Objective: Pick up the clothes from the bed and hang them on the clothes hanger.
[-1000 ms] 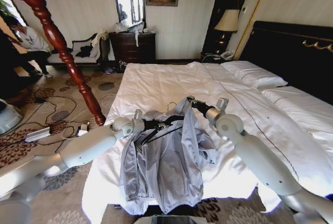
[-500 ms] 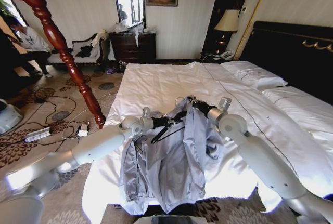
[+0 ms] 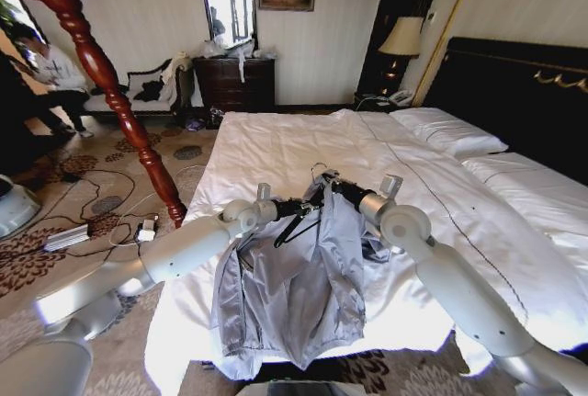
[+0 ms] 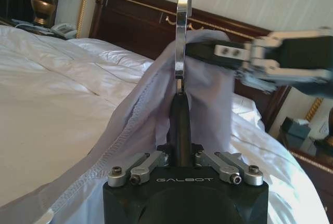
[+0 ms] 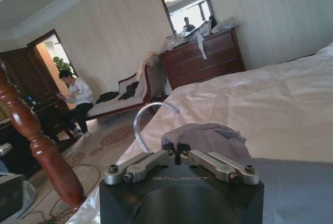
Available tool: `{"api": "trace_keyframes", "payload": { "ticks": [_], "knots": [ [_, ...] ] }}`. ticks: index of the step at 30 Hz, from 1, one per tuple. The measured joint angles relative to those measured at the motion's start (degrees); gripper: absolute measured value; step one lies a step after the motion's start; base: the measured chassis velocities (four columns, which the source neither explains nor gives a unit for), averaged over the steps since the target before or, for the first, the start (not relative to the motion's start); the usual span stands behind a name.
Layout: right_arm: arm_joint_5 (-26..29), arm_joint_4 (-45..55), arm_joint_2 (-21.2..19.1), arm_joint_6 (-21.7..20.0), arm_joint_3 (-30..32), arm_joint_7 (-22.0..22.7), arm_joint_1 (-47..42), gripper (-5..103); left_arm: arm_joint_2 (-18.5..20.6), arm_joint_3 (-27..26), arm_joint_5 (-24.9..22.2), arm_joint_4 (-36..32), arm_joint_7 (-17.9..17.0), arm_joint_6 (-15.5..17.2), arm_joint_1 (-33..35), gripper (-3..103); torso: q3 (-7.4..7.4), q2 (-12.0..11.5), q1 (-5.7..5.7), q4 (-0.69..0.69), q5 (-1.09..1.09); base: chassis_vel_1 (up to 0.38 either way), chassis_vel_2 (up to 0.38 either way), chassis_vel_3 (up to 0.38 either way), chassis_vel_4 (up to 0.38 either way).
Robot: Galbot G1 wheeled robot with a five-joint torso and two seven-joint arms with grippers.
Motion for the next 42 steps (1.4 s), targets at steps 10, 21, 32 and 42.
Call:
{"api": "trace_keyframes", "payload": {
  "ticks": [10, 21, 32, 42],
  "knots": [
    [2.01, 3.99, -1.37, -0.65, 3.19, -0.64, -5.96, 23, -0.44, -0.93, -1.19, 1.49, -0.03, -0.44, 0.07, 15, 0.00, 0.00, 0.00, -0.01, 0.01, 0.000, 0.000, 0.000, 0.000],
    [4.43, 10.16, -3.82, -2.83, 4.88, -4.32, -11.55, 60, -0.15, -3.03, -0.32, 4.09, 0.21, -0.92, 0.96, 15, 0.00, 0.00, 0.00, -0.01, 0.00, 0.000, 0.000, 0.000, 0.000],
    [-6.86, 11.19, -4.94, -3.72, 4.91, -7.47, -13.63, 99, 1.36, -3.80, -0.10, 2.39, -0.19, -1.06, 2.03, 15, 0.00, 0.00, 0.00, 0.00, 0.01, 0.000, 0.000, 0.000, 0.000],
    [-13.93, 5.66, -3.87, 0.64, 7.10, -3.90, -11.65, 100, 7.06, -6.54, -1.26, -2.98, 0.97, -1.62, 4.68, 15, 0.00, 0.00, 0.00, 0.04, 0.00, 0.000, 0.000, 0.000, 0.000]
  ]
}}
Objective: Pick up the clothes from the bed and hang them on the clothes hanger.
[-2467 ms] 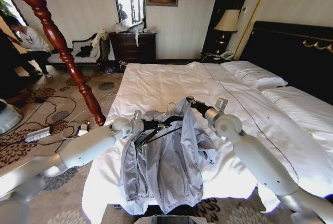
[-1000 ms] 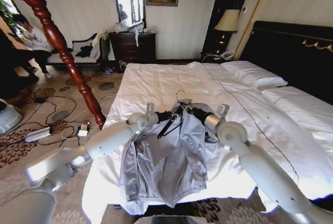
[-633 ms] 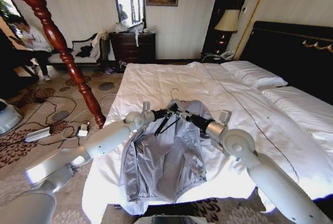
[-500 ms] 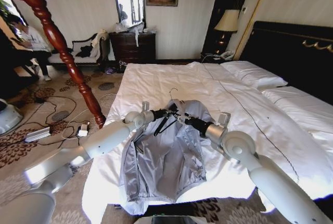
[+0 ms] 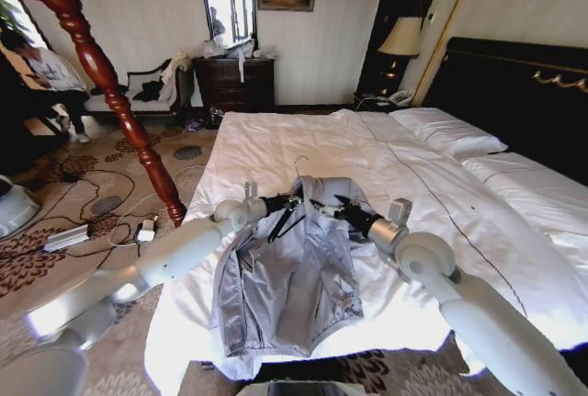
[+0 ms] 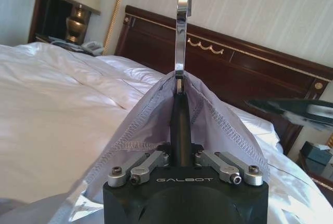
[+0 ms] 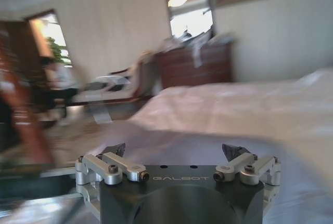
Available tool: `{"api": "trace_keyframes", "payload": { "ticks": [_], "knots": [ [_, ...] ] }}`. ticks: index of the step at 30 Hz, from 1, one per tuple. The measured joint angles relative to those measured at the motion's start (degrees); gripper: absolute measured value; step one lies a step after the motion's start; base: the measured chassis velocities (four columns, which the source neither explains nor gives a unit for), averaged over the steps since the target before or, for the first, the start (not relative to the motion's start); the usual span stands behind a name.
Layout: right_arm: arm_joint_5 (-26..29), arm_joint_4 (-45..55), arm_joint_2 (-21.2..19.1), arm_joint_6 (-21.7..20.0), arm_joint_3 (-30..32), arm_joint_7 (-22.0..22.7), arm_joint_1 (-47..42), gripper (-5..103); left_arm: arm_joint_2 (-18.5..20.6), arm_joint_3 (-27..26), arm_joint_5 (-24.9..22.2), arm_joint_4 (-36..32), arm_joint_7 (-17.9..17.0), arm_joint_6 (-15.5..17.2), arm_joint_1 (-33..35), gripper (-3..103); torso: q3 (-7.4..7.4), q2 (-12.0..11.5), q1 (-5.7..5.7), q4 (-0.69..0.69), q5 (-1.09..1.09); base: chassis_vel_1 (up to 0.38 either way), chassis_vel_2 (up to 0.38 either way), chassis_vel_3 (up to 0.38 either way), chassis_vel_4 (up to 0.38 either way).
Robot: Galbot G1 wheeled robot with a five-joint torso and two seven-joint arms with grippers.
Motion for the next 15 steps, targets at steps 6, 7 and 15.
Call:
{"api": "trace_keyframes", "payload": {
  "ticks": [6, 7, 15],
  "knots": [
    [-13.30, -3.60, -1.94, 1.88, -0.21, -1.65, -2.69, 100, 3.61, -1.25, -0.78, -1.99, 0.86, -0.10, 0.57, 15, 0.00, 0.00, 0.00, -0.09, 0.01, 0.000, 0.000, 0.000, 0.000],
    [-14.82, -3.66, -1.79, 2.06, -0.58, -1.97, -2.99, 100, 3.93, -1.23, -0.96, -2.34, 0.88, -0.10, 0.55, 15, 0.00, 0.00, 0.00, -0.09, 0.01, 0.000, 0.000, 0.000, 0.000],
    [-18.58, -3.00, 0.02, 2.23, -3.96, -4.00, -1.83, 100, 3.49, 1.65, -2.00, -4.33, -0.63, -0.08, -0.98, 15, 0.00, 0.00, 0.00, -0.06, 0.01, 0.000, 0.000, 0.000, 0.000]
  ]
}}
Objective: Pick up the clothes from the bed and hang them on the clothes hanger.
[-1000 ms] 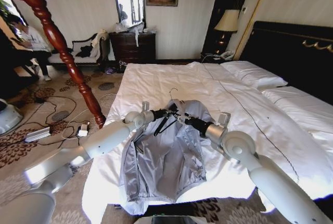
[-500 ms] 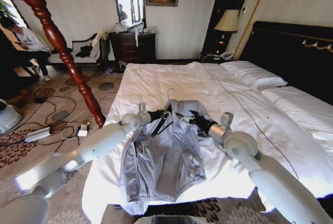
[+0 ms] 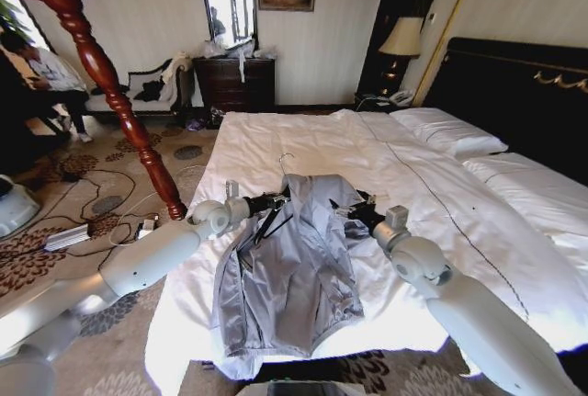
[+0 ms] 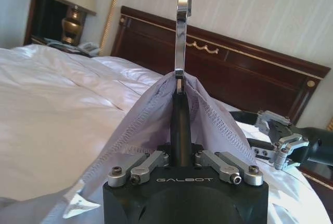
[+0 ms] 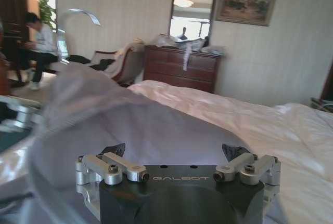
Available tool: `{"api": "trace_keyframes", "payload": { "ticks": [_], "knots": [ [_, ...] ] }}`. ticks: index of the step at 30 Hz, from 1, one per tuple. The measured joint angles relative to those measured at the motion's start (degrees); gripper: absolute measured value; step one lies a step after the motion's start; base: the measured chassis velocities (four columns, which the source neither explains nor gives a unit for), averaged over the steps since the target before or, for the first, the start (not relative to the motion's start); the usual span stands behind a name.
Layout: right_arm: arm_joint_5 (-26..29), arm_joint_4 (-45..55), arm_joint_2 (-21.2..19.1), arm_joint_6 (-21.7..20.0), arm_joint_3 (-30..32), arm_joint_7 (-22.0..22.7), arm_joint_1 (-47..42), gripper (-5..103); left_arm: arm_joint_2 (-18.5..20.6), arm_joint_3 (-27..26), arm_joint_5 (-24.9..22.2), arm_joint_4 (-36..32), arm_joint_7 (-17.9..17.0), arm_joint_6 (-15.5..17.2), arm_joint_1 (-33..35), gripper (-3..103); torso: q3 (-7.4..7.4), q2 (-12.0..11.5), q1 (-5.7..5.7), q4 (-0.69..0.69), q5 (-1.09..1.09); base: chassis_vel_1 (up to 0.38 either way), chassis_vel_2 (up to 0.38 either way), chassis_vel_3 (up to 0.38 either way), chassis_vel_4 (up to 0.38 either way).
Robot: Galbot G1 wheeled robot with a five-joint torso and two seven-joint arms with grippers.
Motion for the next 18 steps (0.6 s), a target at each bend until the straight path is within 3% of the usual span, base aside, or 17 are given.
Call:
{"api": "trace_keyframes", "payload": {
  "ticks": [7, 9, 11, 14, 18],
  "knots": [
    [1.24, 1.20, 0.62, -0.70, -1.13, -0.33, 1.20, 100, -0.70, 2.88, -0.62, -0.82, -0.77, 0.14, -1.32, 15, 0.00, 0.00, 0.00, 0.03, 0.00, 0.000, 0.000, 0.000, 0.000],
    [12.99, 1.03, 1.51, -2.99, -0.45, 4.16, 2.75, 100, -0.59, 3.01, -0.61, -1.25, -0.87, 0.16, -0.87, 15, 0.00, 0.00, 0.00, 0.00, 0.00, 0.000, 0.000, 0.000, 0.000],
    [15.13, 0.92, 1.70, -3.42, -0.35, 4.83, 3.19, 100, -0.46, 3.02, -0.60, -1.38, -0.79, 0.15, -0.79, 15, 0.00, 0.00, 0.00, 0.00, 0.00, 0.000, 0.000, 0.000, 0.000],
    [24.54, 0.14, 2.38, -4.83, -0.19, 7.06, 5.89, 100, -0.54, 3.64, -0.67, -2.05, 0.16, 0.15, -0.60, 15, 0.00, 0.00, 0.00, 0.06, 0.00, 0.000, 0.000, 0.000, 0.000],
    [30.00, -0.15, 2.42, -5.01, 0.46, 8.41, 7.15, 100, -2.12, 4.58, -1.24, -1.76, 1.07, 0.23, -1.35, 15, 0.00, 0.00, 0.00, -0.03, 0.00, 0.000, 0.000, 0.000, 0.000]
  ]
}}
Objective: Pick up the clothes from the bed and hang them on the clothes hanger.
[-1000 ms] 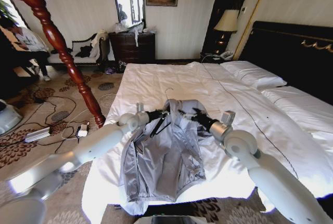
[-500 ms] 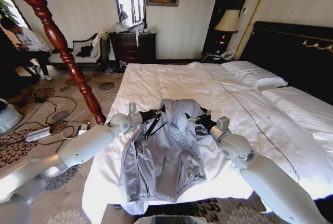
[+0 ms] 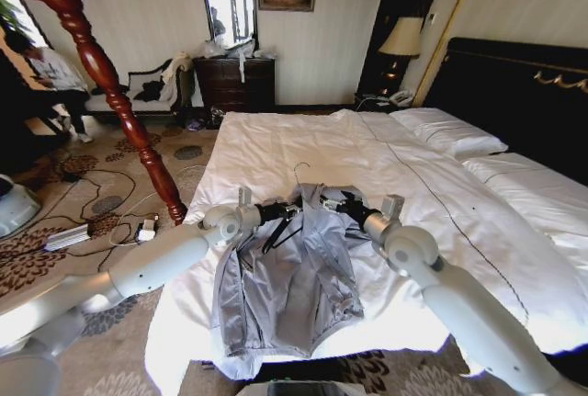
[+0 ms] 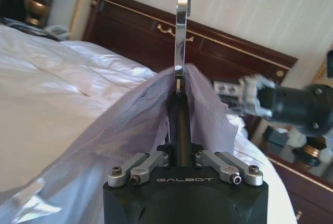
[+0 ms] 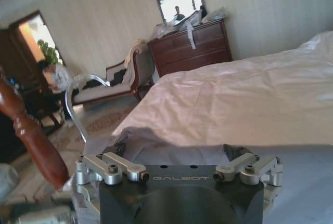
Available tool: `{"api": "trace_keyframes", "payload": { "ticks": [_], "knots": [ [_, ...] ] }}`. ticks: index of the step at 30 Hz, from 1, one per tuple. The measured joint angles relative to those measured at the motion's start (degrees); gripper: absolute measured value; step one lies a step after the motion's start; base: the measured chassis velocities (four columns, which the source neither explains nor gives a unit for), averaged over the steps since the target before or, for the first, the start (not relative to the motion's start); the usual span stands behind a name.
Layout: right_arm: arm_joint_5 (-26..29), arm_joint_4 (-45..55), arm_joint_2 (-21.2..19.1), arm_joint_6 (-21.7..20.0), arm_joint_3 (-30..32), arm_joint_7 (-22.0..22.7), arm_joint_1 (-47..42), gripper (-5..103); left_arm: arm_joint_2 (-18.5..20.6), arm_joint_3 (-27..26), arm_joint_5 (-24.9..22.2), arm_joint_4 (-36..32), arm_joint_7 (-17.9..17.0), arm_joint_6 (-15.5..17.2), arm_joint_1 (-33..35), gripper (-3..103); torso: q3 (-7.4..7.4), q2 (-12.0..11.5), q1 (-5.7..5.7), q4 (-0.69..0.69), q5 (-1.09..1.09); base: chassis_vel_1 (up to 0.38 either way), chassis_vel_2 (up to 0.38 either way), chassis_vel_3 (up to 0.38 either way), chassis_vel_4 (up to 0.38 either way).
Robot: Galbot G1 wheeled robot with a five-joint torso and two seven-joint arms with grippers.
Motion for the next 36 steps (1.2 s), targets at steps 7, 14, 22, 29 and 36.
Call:
{"api": "trace_keyframes", "payload": {
  "ticks": [7, 14, 22, 29, 36],
  "knots": [
    [1.47, -2.86, 0.32, 0.33, -0.04, 0.09, 1.61, 100, 0.22, 2.57, -0.06, -1.96, 2.98, 0.40, -0.73, 15, 0.00, 0.00, 0.00, 0.04, 0.00, 0.000, 0.000, 0.000, 0.000],
    [0.73, -4.65, 0.05, 0.74, 0.46, 0.05, 2.91, 100, 1.78, 3.42, 0.97, -3.87, 3.93, 0.46, 0.19, 15, 0.00, 0.00, 0.01, 0.07, 0.00, 0.000, 0.000, 0.000, 0.000],
    [-5.62, -0.60, -4.77, -0.42, 0.98, -1.09, -0.05, 100, 0.31, -0.04, 1.28, -1.24, 3.88, 0.05, 1.60, 15, 0.00, 0.00, 0.00, 0.04, 0.00, 0.000, 0.000, 0.000, 0.000],
    [-18.01, -2.73, -8.69, 3.59, 3.23, -4.58, -2.03, 100, 0.72, -2.64, 0.77, -0.92, 3.80, -0.03, 2.85, 15, 0.00, 0.00, 0.01, -0.01, 0.00, 0.000, 0.000, 0.000, 0.000],
    [-31.37, -2.94, -10.34, 5.89, 3.50, -8.51, -4.50, 100, 4.16, -5.62, 1.12, -1.17, 3.88, -0.11, 5.07, 15, 0.00, 0.00, 0.01, 0.12, -0.01, 0.000, 0.000, 0.000, 0.000]
  ]
}}
